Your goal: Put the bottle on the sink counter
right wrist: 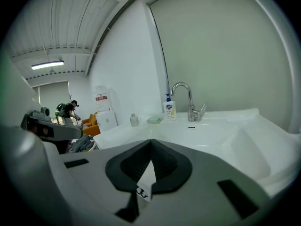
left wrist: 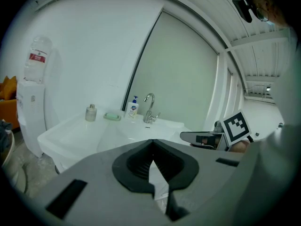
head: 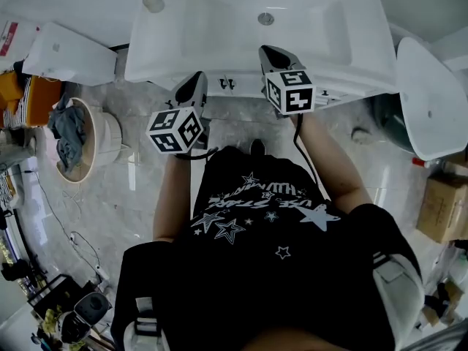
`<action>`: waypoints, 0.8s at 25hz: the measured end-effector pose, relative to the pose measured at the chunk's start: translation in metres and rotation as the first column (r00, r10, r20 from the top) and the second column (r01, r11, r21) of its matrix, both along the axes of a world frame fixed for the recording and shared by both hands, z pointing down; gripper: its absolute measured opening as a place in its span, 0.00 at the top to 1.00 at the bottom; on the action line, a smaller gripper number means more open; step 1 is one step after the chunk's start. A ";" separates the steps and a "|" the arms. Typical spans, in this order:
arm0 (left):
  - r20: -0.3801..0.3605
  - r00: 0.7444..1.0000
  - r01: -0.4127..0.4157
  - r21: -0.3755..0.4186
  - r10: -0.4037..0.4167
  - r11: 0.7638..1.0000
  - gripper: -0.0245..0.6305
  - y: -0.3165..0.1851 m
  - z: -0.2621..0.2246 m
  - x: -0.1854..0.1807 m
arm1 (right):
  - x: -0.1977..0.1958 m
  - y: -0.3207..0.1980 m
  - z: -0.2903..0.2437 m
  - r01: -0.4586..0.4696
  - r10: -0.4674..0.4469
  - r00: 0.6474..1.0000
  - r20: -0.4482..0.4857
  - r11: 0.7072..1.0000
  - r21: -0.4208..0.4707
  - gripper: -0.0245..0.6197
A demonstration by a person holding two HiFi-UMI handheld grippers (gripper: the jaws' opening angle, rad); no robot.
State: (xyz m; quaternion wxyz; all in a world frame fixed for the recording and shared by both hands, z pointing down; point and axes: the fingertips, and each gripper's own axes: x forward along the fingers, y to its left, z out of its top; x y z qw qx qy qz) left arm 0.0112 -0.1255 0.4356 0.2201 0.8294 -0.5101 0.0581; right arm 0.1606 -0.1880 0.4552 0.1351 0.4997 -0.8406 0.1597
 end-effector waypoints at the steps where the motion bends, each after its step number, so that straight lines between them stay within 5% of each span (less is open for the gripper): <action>1: -0.001 1.000 -0.005 -0.003 0.005 1.000 0.95 0.001 0.001 0.002 | 0.002 0.002 0.000 0.000 0.000 1.000 -0.005 1.000 0.001 0.95; 20: -0.052 0.993 -0.107 -0.010 0.106 0.994 0.95 0.087 0.000 -0.024 | -0.019 0.100 -0.023 -0.097 0.098 0.995 -0.033 0.995 0.038 0.95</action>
